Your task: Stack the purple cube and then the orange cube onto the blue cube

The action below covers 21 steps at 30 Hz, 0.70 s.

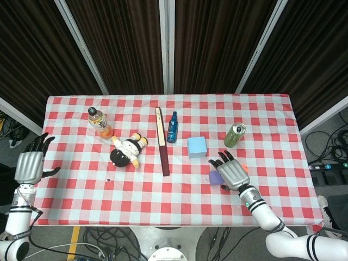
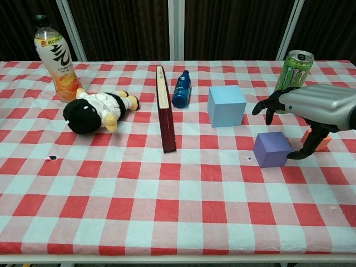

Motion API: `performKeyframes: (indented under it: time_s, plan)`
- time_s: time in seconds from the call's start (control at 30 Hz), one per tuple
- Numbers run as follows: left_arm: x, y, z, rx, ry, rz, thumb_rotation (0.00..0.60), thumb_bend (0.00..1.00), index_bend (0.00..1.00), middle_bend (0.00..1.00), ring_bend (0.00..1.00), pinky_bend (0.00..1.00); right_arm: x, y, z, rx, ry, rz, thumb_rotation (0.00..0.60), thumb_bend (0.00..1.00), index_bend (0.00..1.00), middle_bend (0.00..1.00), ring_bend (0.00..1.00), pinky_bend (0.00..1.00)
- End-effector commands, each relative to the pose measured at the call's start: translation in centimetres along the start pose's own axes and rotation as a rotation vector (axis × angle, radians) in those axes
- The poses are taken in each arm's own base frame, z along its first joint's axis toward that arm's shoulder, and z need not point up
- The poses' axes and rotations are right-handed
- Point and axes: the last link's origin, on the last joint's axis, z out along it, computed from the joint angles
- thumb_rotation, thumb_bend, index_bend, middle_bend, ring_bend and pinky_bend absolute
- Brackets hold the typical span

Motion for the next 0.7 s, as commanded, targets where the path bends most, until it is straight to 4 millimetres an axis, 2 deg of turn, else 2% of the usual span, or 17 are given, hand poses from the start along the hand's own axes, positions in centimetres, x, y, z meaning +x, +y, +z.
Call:
performKeyframes:
  time_s: [0.03,0.5,0.7]
  plan:
    - [-0.1,0.0,0.0,0.0,-0.002,0.0,0.6,0.09,0.21,0.18,0.13,0.23,-0.2,0.0,0.2,0.001,-0.005,-0.006,0.6,0.09,0.15,0.29,0.04,0.0]
    - [-0.1,-0.1,0.0,-0.006,-0.006,-0.009,0.6,0.09,0.21,0.18,0.13,0.23,-0.8,-0.3,1.4,0.018,0.005,-0.009,0.6,0.11,0.15,0.35,0.07,0.0]
    - [-0.2,-0.1,0.1,-0.004,-0.011,-0.014,0.6,0.09,0.21,0.18,0.13,0.23,-0.7,-0.5,1.6,0.023,0.027,-0.008,0.6,0.13,0.15,0.39,0.11,0.0]
